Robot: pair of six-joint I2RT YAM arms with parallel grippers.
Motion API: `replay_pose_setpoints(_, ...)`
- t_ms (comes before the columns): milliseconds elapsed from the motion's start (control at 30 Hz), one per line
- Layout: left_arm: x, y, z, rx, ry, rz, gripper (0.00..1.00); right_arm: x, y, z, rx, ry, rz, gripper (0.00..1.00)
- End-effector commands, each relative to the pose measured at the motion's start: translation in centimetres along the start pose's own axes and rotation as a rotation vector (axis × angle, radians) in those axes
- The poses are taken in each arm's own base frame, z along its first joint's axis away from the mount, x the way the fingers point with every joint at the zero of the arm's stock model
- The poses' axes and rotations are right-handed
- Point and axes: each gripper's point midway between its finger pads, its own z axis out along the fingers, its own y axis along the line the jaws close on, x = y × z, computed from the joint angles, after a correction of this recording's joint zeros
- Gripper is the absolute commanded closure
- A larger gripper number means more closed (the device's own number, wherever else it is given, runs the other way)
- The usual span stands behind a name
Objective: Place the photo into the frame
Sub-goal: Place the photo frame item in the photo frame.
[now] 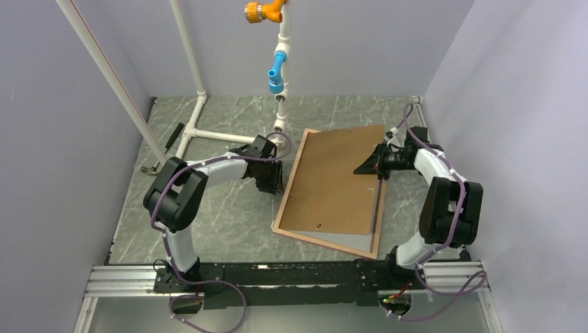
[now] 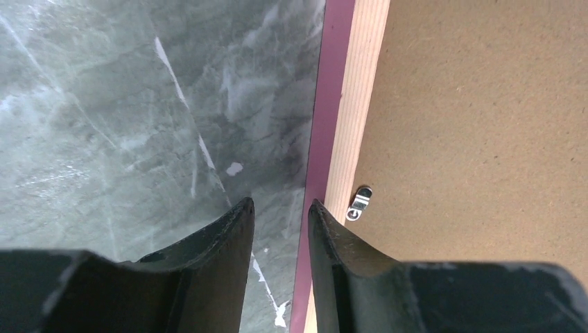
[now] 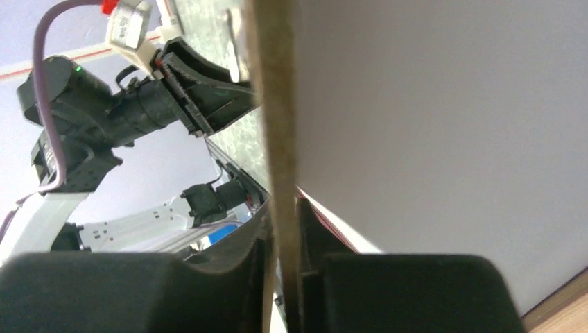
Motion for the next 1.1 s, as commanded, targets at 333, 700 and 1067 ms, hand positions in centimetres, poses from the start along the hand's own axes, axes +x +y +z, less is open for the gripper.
replay_pose_setpoints(333,-1.0,-1.5,0.3,0.052,-0.013,0.042,0.57,0.1,-4.4,2.6,0.259,0.02,-0.032,0.06)
replay_pose_setpoints(700,-1.0,-0.7,-0.4,-0.007,-0.02,0.042,0.56,-1.3,-8.2,2.6,0.602,0.008,-0.058,0.0)
replay_pose_setpoints(1067,-0.9,0.4,-0.8,-0.076,-0.017,0.033,0.54,-1.2,-9.4,0.6,0.803,-0.033,-0.103,0.0)
